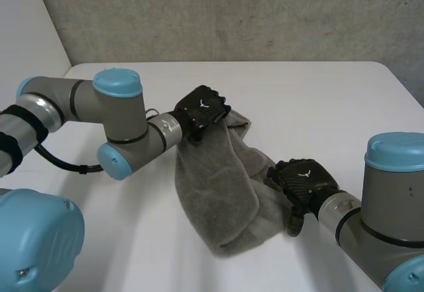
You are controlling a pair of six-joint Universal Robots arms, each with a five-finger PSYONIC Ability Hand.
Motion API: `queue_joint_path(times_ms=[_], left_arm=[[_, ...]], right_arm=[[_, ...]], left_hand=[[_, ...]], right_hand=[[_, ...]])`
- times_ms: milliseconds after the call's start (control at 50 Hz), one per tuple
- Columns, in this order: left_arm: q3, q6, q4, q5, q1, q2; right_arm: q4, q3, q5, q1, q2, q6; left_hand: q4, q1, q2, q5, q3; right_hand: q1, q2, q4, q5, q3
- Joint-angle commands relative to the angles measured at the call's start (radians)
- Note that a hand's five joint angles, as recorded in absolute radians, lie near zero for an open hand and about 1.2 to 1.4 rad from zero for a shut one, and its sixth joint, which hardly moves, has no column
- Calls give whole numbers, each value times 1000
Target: Fold the towel.
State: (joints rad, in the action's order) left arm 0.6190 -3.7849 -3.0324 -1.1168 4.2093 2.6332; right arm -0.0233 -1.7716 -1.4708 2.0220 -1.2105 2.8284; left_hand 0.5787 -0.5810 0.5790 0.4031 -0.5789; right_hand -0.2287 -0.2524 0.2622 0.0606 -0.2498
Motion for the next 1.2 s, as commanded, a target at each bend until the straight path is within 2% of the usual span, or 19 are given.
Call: queue_joint_path(times_ms=[20, 620, 800, 880, 1200], left_arm=[[4, -6, -3, 2, 0, 8], [36, -242, -31, 31, -2, 11], [34, -268, -66, 40, -2, 16], [54, -285, -83, 86, -5, -4], [41, -288, -85, 84, -6, 27]], right_arm=[[-1, 3, 3, 1, 12, 0], [-1, 6, 4, 1, 20, -1], [-1, 9, 6, 1, 22, -3], [-3, 11, 6, 1, 25, -3], [-1, 14, 7, -2, 31, -4]], left_hand=[[110, -108, 110, 112, -110], [-33, 36, -34, -32, 34], [-42, 45, -43, -41, 42], [-66, 68, -66, -65, 66], [13, -11, 13, 14, -13]], right_hand=[[54, 78, -88, -61, 75], [54, 78, -88, -61, 75], [54, 78, -88, -61, 75], [54, 78, -88, -61, 75], [54, 78, -88, -61, 75]])
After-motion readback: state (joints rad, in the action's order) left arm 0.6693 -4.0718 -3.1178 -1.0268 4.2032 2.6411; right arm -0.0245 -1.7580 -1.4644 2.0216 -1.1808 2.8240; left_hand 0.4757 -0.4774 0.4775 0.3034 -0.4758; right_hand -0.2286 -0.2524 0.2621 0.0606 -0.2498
